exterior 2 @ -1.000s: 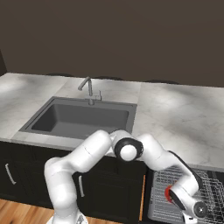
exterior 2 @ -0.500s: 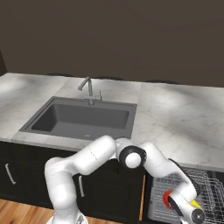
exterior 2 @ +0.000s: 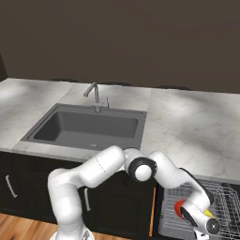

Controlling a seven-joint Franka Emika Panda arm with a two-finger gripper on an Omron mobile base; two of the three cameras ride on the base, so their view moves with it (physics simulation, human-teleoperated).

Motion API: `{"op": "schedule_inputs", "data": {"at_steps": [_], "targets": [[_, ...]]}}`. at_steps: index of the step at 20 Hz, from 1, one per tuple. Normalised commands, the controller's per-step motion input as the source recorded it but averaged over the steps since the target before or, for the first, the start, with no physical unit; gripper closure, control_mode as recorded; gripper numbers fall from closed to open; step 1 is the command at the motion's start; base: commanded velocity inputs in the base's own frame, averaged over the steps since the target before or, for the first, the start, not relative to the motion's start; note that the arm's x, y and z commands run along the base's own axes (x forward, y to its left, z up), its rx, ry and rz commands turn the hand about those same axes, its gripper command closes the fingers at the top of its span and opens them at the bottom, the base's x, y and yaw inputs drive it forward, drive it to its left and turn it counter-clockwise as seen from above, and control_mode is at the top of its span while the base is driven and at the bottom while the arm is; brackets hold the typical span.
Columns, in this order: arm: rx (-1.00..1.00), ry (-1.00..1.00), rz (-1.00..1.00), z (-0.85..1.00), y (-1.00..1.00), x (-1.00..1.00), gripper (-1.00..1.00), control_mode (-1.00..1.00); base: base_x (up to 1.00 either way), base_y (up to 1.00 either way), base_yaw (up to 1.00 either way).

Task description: Pick up the cup and bowl from the counter, place them in the dishwasher, and close the dishwasher door.

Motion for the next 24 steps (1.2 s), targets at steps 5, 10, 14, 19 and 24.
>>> {"op": "schedule_inputs", "data": {"at_steps": [5,10,14,19,24], "targets": [[0.00,0.00,0.00,-0.06,-0.01,-0.05,-1.00,-1.00,0.00,0.00,0.00],[0.00,-0.07,0.00,0.12,-0.05,-0.31,-1.00,-1.00,0.00,0.00,0.00],[0.00,-0.09,0.01,0.32,0.00,-0.29,-1.00,-1.00,0.00,0.00,0.00],[-0.02,-0.09,0.02,0.45,0.00,-0.30,-1.00,-1.00,0.00,0.00,0.00],[-0.01,-0.04,0.04,0.29,0.04,-0.19,-1.00,-1.00,0.00,0.00,0.00]]}}
